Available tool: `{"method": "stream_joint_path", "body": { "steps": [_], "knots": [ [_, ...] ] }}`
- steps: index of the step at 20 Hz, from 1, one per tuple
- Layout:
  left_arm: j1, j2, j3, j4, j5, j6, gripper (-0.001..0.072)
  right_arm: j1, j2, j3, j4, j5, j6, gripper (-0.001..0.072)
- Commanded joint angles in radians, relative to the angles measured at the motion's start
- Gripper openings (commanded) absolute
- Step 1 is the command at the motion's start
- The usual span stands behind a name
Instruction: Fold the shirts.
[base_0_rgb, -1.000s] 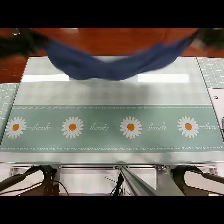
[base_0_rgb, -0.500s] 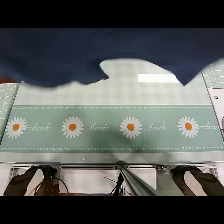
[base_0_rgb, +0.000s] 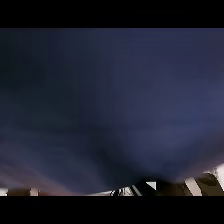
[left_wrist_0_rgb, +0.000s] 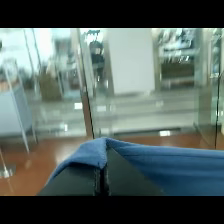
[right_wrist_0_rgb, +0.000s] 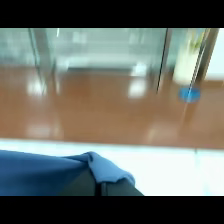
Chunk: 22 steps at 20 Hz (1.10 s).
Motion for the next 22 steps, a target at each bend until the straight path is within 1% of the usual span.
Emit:
{"method": "stream_joint_path", "body": {
  "steps": [1, 3, 5, 6, 7, 8, 10, 12, 13, 15, 17, 18, 19, 20, 22],
  "knots": [
    [0.001, 0.012, -0.197, -0.003, -0.005, -0.074, 0.0028, 0.000, 0.011, -0.185, 0.042, 0.060, -0.016, 0.0018],
    [0.001, -0.012, -0.380, -0.129, 0.028, -0.065, 0.0028, 0.000, 0.011, -0.344, 0.076, 0.002, -0.036, 0.0018],
    [-0.003, -0.079, -0.566, -0.316, 0.097, 0.000, 0.0028, 0.000, -0.005, -0.533, 0.092, -0.143, -0.045, 0.0018],
    [-0.006, -0.126, -0.635, -0.368, 0.129, 0.019, 0.0028, 0.000, -0.027, -0.616, 0.095, -0.217, -0.046, 0.0018],
    [-0.018, -0.190, -0.691, -0.388, 0.171, 0.029, 0.0028, 0.000, -0.068, -0.694, 0.098, -0.291, -0.050, 0.0018],
    [-0.042, -0.259, -0.723, -0.387, 0.217, 0.032, 0.0028, 0.000, -0.124, -0.754, 0.111, -0.365, -0.063, 0.0018],
    [-0.101, -0.432, -0.724, -0.404, 0.312, 0.033, 0.0029, 0.006, -0.270, -0.797, 0.160, -0.506, -0.122, 0.0018],
    [-0.161, -0.620, -0.671, -0.459, 0.406, 0.052, 0.0029, 0.035, -0.434, -0.779, 0.190, -0.651, -0.158, 0.0018],
    [-0.190, -0.720, -0.621, -0.463, 0.438, 0.058, 0.0029, 0.050, -0.519, -0.750, 0.193, -0.692, -0.158, 0.0018],
    [-0.226, -0.908, -0.495, -0.474, 0.452, 0.055, 0.0029, 0.072, -0.703, -0.641, 0.196, -0.728, -0.154, 0.0018],
    [-0.246, -1.068, -0.365, -0.477, 0.439, 0.047, 0.0029, 0.077, -0.880, -0.496, 0.220, -0.727, -0.135, 0.0018],
    [-0.250, -1.129, -0.314, -0.477, 0.430, 0.006, 0.0029, 0.075, -0.963, -0.418, 0.236, -0.714, -0.102, 0.0018],
    [-0.253, -1.184, -0.270, -0.490, 0.420, -0.040, 0.0029, 0.073, -1.034, -0.350, 0.237, -0.689, -0.063, 0.0018],
    [-0.252, -1.228, -0.240, -0.509, 0.407, -0.058, 0.0029, 0.072, -1.103, -0.283, 0.236, -0.644, -0.031, 0.0018],
    [-0.252, -1.279, -0.216, -0.514, 0.367, -0.055, 0.0029, 0.072, -1.203, -0.198, 0.237, -0.557, -0.005, 0.0018]
  ]
}}
